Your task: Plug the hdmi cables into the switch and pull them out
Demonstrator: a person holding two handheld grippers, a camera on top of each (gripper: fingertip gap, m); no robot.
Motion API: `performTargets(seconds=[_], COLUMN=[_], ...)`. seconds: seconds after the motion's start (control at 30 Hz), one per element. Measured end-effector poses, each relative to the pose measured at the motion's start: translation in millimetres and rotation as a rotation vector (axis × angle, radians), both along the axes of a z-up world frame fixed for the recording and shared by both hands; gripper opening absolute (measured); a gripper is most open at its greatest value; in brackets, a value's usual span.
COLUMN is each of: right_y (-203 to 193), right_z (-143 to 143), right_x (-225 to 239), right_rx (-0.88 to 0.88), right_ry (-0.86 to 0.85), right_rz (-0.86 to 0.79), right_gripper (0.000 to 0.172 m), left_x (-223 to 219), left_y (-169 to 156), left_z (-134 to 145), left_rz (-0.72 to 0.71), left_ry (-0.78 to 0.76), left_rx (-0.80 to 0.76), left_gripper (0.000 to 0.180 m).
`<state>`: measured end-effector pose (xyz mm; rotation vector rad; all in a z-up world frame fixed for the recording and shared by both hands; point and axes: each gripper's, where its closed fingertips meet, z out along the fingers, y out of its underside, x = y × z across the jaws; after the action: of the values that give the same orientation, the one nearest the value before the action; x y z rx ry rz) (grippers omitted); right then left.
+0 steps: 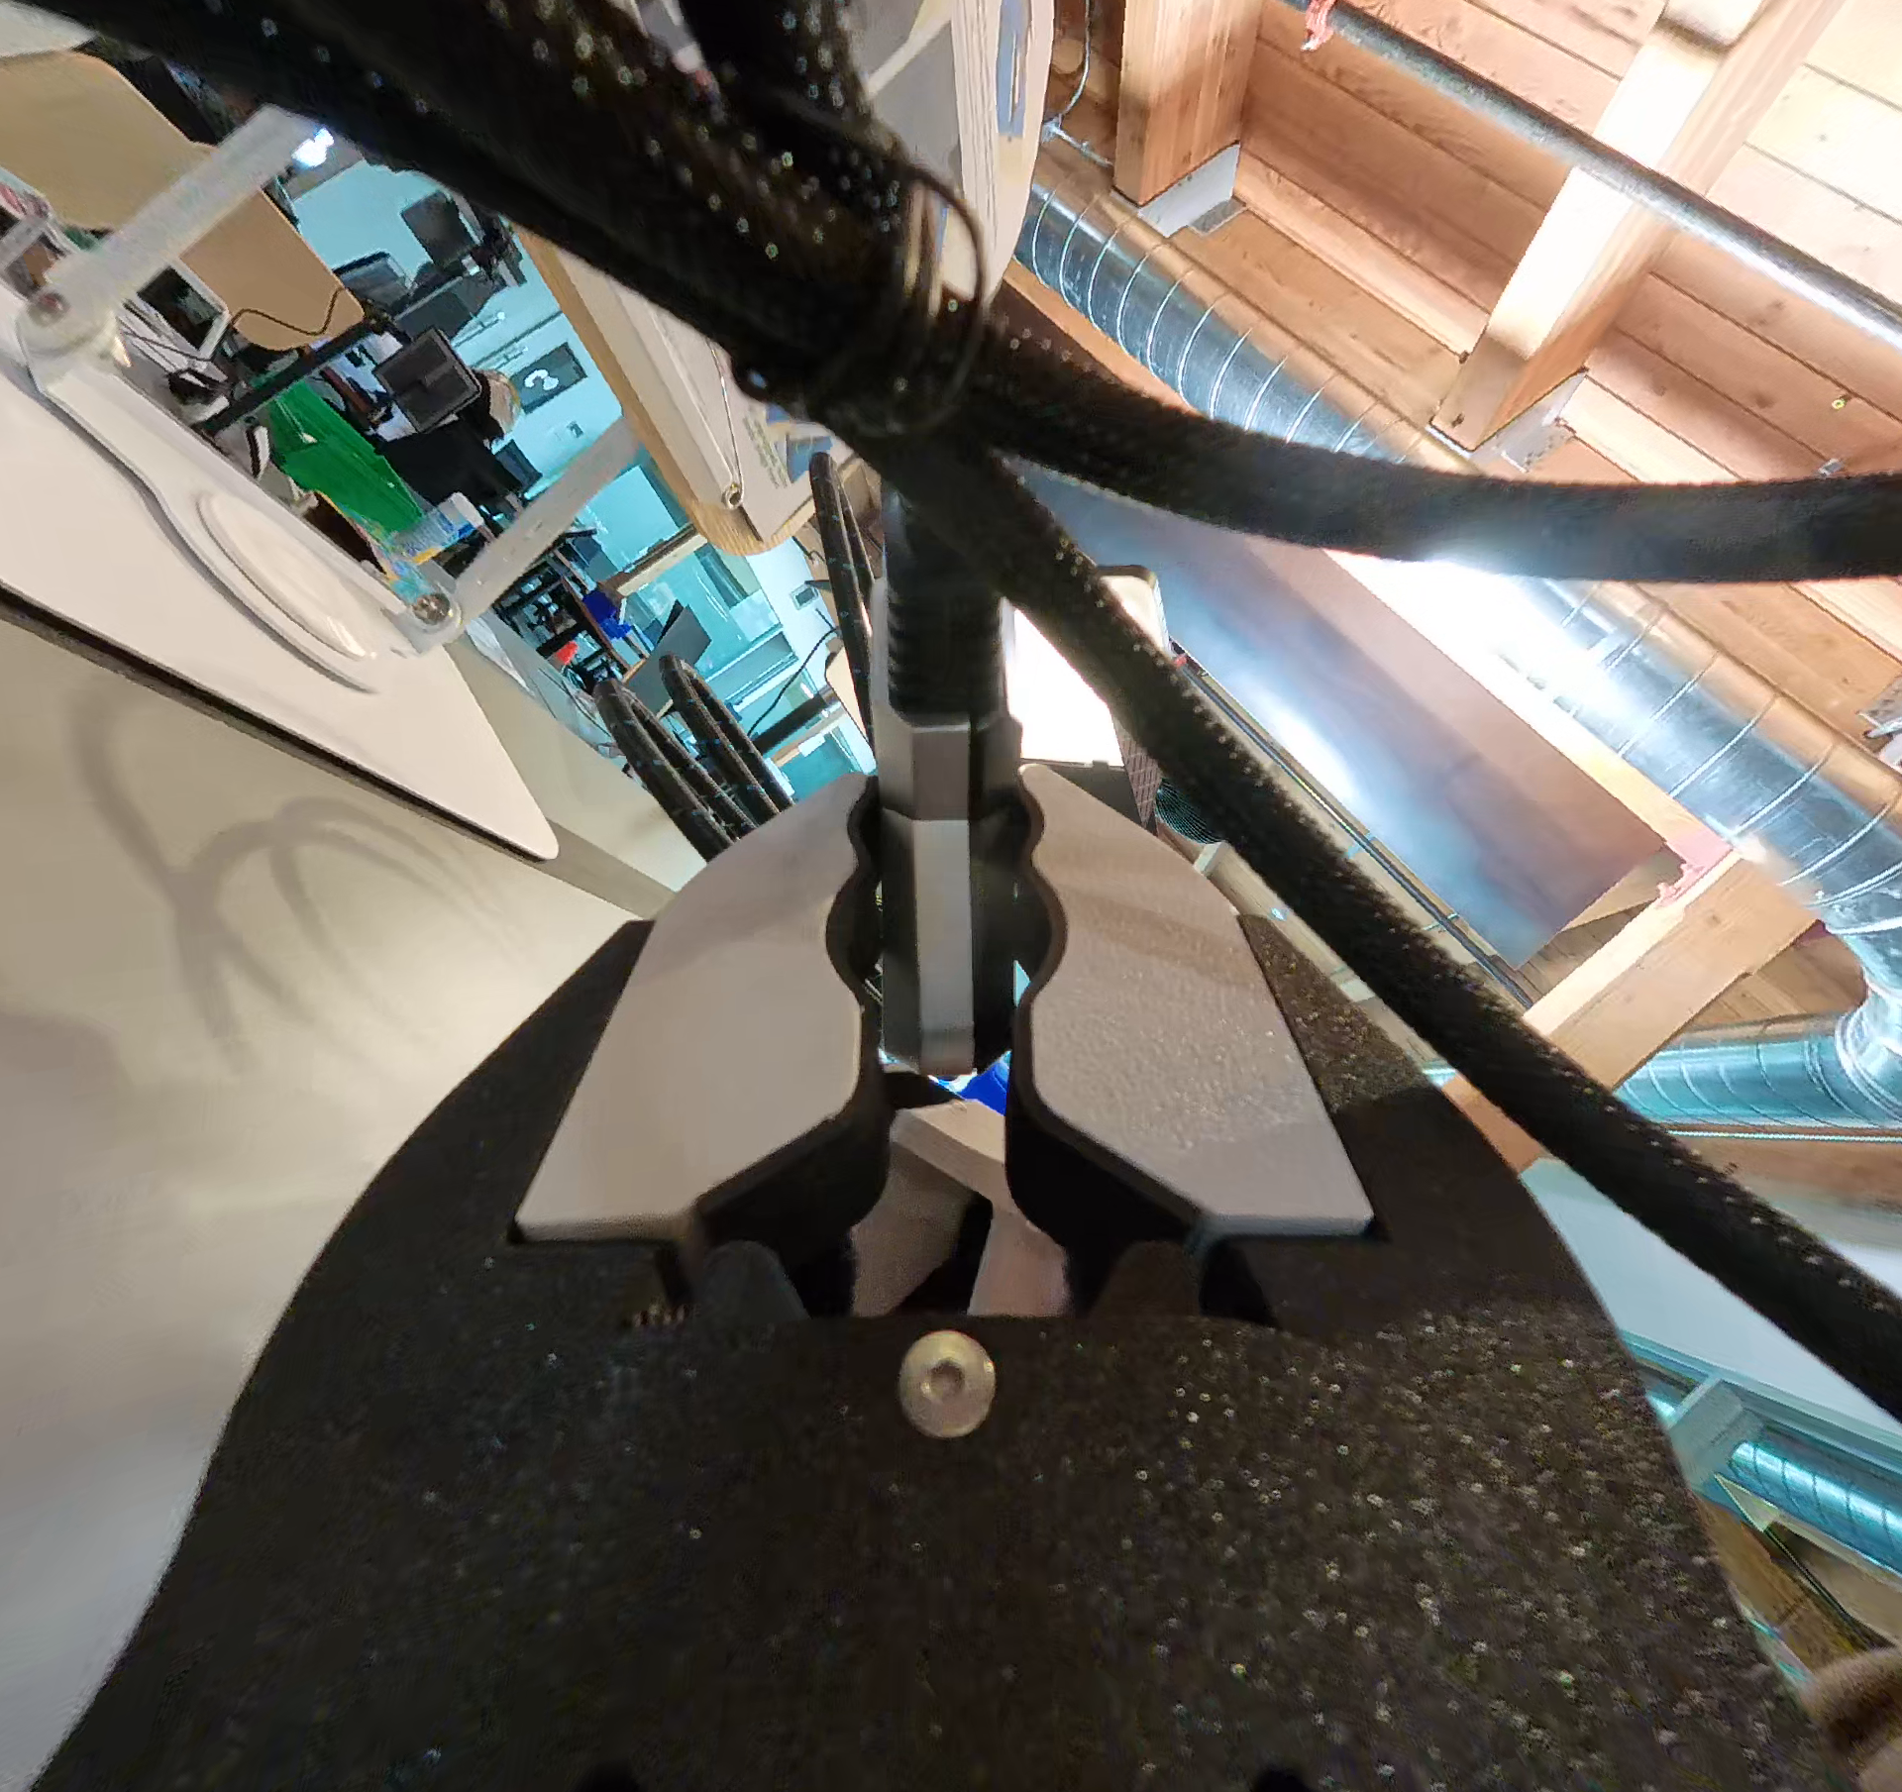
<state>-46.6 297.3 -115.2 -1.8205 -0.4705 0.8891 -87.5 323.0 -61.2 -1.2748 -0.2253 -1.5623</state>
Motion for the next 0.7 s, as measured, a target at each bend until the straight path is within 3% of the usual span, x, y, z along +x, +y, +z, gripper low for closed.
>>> performTargets(seconds=[0.03,0.2,0.27,0.4,0.5,0.7], right_y=[-1,-8,-9,-5,-2,-7], right_z=[1,11,16,34,50,70], right_x=[4,31,37,49,62,65], right_rx=[0.052,0.457,0.540,0.465,0.415,0.478], right_ry=[-0.059,-0.520,-0.617,-0.521,-0.461,-0.511], right_rz=[-0.034,-0.251,-0.270,-0.235,-0.210,-0.106], right_gripper=[0.021,0.019,0.021,0.032,0.042,0.055], left_x=[-2,7,21,52,65,79], left_y=[1,5,2,-13,-26,-46], left_z=[0,-11,-15,-14,-6,0], left_rz=[0.008,-0.011,-0.070,-0.201,-0.264,-0.305], left_ry=[0.005,0.142,0.241,0.413,0.445,0.574], left_rx=[-0.001,-0.045,-0.033,0.075,0.166,0.347], left_gripper=[0.021,0.021,0.021,0.022,0.022,0.021])
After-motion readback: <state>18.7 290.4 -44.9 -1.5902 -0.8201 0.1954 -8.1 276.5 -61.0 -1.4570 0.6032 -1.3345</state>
